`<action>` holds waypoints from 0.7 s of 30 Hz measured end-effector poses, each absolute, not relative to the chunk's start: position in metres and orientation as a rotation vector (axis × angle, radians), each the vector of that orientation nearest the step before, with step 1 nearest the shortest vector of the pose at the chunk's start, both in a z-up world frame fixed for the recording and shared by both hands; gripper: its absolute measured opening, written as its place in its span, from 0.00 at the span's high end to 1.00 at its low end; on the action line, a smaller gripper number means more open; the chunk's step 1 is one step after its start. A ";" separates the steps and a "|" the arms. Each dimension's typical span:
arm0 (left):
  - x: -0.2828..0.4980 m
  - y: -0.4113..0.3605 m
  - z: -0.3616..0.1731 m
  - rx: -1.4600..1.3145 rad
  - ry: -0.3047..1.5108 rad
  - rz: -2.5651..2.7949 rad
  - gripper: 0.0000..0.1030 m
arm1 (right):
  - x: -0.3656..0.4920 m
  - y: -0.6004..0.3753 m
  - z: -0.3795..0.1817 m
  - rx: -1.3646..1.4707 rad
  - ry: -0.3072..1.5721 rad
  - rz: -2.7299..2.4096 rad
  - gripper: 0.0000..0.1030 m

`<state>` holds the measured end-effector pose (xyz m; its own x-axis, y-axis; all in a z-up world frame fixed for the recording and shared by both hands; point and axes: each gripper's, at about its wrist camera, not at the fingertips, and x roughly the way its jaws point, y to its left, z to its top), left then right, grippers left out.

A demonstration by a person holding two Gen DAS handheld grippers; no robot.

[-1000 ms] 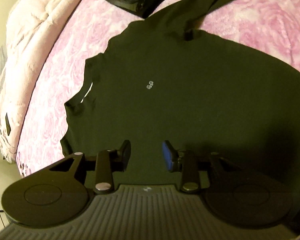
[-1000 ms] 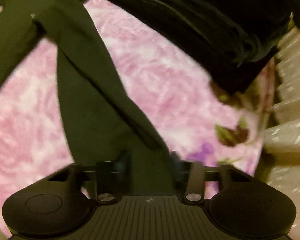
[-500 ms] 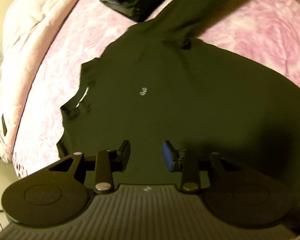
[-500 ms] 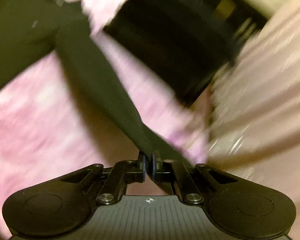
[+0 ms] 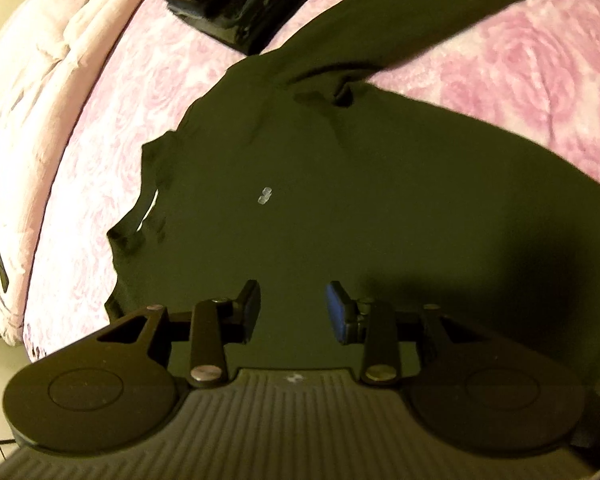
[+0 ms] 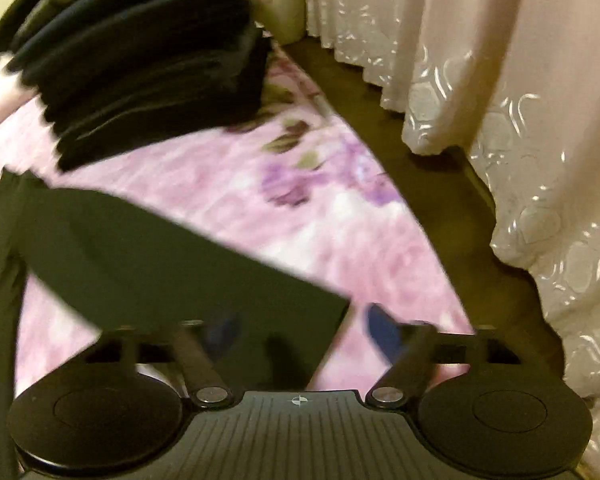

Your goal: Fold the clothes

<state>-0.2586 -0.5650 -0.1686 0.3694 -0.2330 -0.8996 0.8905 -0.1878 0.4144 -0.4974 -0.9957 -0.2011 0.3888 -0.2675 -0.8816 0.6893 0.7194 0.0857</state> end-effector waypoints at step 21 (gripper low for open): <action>-0.239 -0.540 -0.148 1.259 0.778 -0.966 0.69 | -0.437 -0.991 -0.172 0.273 0.977 -0.680 0.39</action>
<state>-0.2390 -0.5395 -0.1480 0.4112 -0.1618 -0.8971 0.9109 0.0363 0.4110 -0.4367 -0.9908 -0.1720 0.3749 -0.4057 -0.8336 0.6410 0.7630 -0.0831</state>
